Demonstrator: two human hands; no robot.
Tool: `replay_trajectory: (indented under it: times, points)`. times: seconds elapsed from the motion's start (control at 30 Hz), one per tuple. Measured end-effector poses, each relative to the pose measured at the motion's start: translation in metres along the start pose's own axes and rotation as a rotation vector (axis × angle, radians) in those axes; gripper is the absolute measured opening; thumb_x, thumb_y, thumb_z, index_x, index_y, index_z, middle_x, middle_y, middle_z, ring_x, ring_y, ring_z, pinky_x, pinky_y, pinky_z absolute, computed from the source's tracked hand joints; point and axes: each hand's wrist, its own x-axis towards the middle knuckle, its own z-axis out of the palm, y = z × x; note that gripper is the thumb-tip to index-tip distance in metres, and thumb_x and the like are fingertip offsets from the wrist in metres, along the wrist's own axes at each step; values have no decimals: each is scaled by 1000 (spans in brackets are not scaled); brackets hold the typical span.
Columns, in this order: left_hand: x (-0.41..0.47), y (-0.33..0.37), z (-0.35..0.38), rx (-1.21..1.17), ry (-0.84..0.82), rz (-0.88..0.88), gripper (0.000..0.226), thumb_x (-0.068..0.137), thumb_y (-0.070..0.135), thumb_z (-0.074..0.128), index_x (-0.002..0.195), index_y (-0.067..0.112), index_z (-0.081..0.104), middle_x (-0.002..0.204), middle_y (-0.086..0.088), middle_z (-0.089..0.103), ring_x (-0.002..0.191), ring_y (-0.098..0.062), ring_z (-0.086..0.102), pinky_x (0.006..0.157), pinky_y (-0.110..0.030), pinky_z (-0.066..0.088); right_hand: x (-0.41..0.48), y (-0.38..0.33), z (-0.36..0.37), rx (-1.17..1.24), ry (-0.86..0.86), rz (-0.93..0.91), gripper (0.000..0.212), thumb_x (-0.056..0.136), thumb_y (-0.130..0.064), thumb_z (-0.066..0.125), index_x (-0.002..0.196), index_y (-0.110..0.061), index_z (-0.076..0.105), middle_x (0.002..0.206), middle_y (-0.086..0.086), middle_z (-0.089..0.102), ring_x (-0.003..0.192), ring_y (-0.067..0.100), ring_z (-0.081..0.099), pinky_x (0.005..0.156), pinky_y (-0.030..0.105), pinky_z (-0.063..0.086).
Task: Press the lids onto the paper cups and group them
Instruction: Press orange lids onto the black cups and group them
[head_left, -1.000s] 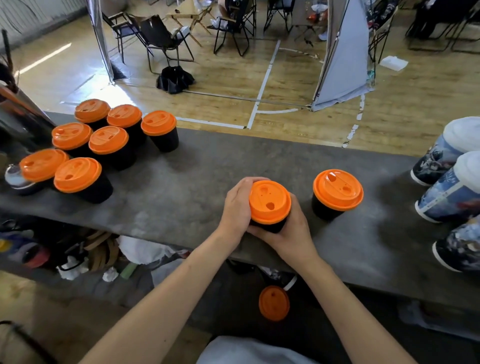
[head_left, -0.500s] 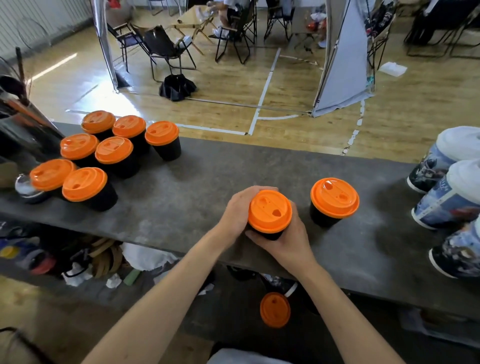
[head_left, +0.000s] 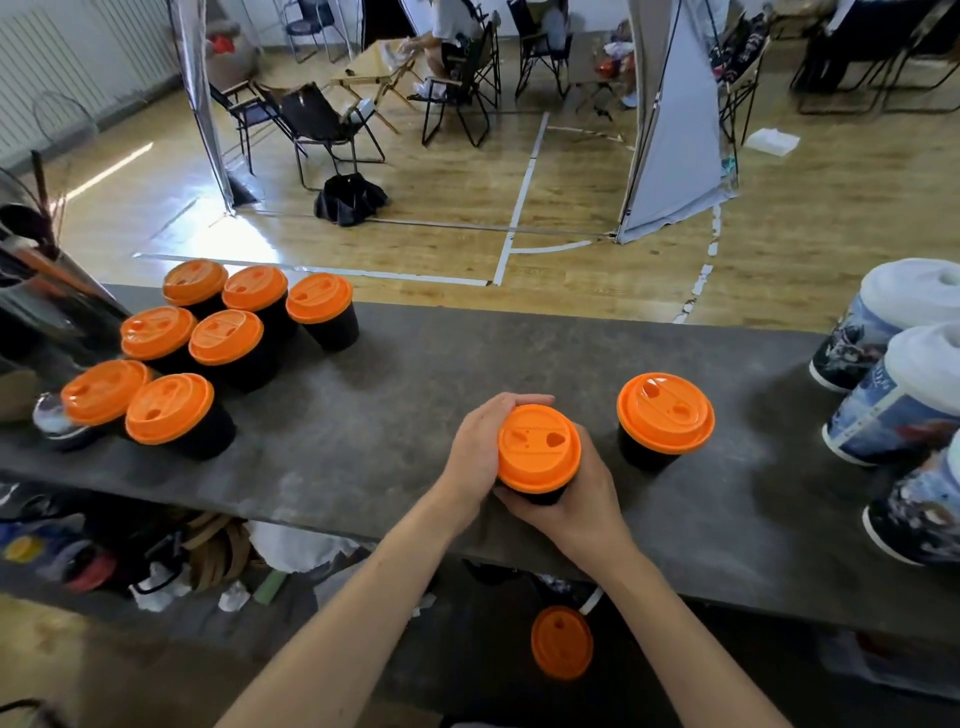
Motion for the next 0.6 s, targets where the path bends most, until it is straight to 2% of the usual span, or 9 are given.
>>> replay_trajectory:
  times: [0.07,0.1,0.17,0.23,0.37,0.43,0.5,0.6]
  points:
    - [-10,-10,9,0,182,61,40,110,16,38,108,8,77,108,-3,78,101,-8,70,85,-14,50,0,-1,0,15,8,15,85,56,-46,96,124,-48,45,121,-33,58,113,-15,57,89,3,42]
    - [-14,-13,13,-2,241,82,39,109,21,39,107,10,76,106,-3,77,100,-8,70,84,-14,50,0,-1,0,12,6,16,84,56,-44,97,122,-48,45,120,-32,59,112,-15,57,89,3,42]
    - [-17,-14,17,-13,245,92,41,103,28,39,105,10,75,103,-2,76,97,-7,70,83,-14,50,1,3,0,0,8,18,82,57,-33,101,117,-45,47,117,-26,61,109,-15,59,86,4,43]
    - [-8,-8,10,25,140,51,38,105,25,42,106,11,77,109,1,77,103,-6,69,86,-15,49,2,5,-2,0,4,33,79,59,-30,101,115,-44,48,116,-24,63,108,-13,60,85,5,44]
    - [7,9,-16,77,-206,-21,40,110,21,38,117,11,77,117,1,77,111,-9,70,91,-14,49,2,7,-2,-8,-41,27,76,61,-35,98,123,-38,53,120,-21,65,113,-7,60,89,7,44]
    - [7,9,-20,46,-244,-20,40,110,20,38,120,10,76,118,0,77,113,-13,70,93,-15,49,2,5,-1,-15,-30,15,78,62,-32,99,125,-35,53,120,-20,64,113,-9,59,89,6,43]
    - [4,6,-14,18,-163,-1,40,110,19,38,118,8,76,118,-1,77,113,-12,70,92,-16,50,2,4,0,-9,-13,-1,80,62,-32,100,125,-34,51,121,-19,61,113,-10,57,89,4,42]
    - [-4,-6,1,2,60,50,41,106,27,42,110,7,77,110,-5,78,105,-13,71,88,-18,51,1,0,2,12,-3,3,83,60,-48,95,127,-38,47,122,-21,58,114,-11,56,89,4,42]
